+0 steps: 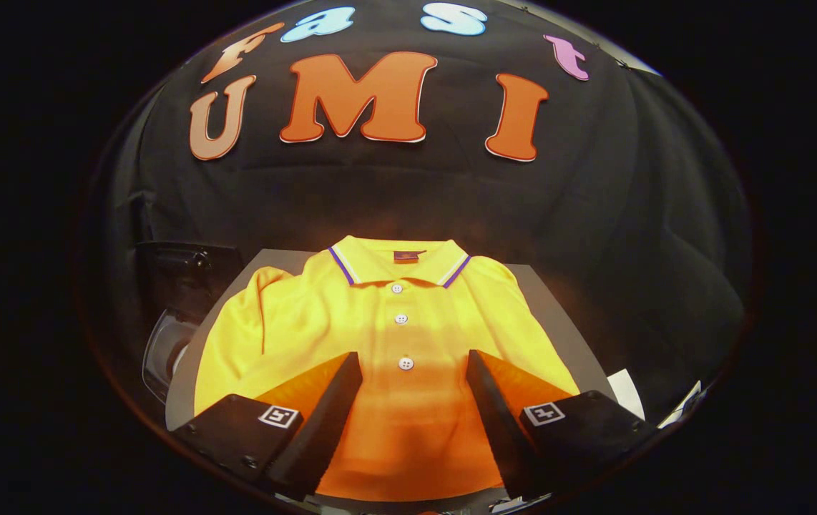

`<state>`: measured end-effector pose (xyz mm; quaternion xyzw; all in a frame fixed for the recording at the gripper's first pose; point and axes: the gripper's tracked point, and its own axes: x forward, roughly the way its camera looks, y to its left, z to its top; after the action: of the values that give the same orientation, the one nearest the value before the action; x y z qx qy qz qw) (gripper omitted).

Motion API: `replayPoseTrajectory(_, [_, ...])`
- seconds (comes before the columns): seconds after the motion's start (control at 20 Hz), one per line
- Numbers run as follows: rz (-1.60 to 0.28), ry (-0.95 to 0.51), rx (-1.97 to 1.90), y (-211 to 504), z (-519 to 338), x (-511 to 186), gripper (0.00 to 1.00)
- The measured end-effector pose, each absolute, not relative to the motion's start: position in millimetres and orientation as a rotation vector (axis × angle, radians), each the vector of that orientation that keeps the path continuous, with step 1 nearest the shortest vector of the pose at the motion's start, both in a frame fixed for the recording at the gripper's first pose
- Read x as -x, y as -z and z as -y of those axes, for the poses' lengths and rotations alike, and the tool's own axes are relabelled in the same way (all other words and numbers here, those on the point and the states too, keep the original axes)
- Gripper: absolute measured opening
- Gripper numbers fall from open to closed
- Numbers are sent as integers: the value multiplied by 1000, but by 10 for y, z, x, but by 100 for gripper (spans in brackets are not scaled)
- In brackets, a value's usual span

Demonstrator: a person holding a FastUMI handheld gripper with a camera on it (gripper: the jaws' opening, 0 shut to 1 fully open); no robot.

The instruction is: Put the clothes into the washing machine and then close the washing machine lid.

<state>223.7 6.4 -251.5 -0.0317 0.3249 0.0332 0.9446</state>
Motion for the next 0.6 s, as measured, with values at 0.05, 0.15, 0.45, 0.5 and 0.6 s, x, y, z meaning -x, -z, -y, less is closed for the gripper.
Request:
replayPoseTrajectory(0.05, [-656,-78,50,2532,-89,-2231,95])
replayPoseTrajectory(0.15, [-646,-77,19,2566,-78,-2246,87])
replayPoseTrajectory(0.45, [-626,-64,132,2564,-54,-2251,48])
replayPoseTrajectory(0.5, [-626,-45,170,2583,-46,-2229,44])
replayPoseTrajectory(0.6, [-610,-25,262,2554,-65,-2228,27])
